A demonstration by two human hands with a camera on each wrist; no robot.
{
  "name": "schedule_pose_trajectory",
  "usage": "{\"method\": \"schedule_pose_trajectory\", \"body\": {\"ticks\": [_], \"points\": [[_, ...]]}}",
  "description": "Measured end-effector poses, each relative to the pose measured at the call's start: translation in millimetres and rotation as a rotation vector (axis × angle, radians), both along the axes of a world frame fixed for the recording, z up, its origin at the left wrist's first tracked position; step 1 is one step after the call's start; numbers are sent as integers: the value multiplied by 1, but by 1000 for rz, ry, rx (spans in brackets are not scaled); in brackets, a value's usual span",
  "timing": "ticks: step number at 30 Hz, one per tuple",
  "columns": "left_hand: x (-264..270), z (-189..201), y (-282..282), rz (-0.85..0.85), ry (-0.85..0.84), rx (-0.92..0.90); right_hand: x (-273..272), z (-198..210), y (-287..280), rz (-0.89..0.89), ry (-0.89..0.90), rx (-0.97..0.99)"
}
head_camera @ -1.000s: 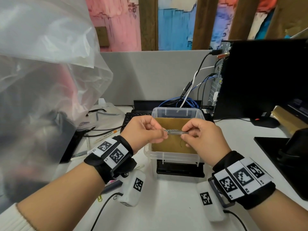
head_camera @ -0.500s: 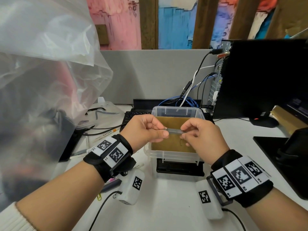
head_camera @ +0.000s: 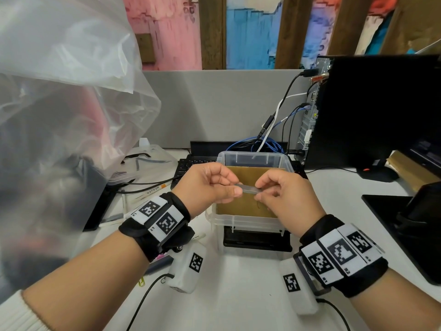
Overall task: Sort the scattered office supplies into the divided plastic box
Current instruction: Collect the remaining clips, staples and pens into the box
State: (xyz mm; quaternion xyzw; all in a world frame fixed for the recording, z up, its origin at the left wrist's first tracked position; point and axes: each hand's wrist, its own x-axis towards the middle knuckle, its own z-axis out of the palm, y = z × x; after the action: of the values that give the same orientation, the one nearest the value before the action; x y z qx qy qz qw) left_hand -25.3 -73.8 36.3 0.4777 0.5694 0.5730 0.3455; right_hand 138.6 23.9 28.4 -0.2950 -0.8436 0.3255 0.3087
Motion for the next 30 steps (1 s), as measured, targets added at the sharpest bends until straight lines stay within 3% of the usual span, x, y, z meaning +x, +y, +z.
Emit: {"method": "schedule_pose_trajectory", "body": {"ticks": [11,18,30], "points": [[0,-1,-1,26,4,15,3,0,4,10,148,-128],[1,0,-2,35,18,3,2,1,3,10,154,-158],[2,12,-10,-35,94,-54,7,7,-1,159,85,-71]]}}
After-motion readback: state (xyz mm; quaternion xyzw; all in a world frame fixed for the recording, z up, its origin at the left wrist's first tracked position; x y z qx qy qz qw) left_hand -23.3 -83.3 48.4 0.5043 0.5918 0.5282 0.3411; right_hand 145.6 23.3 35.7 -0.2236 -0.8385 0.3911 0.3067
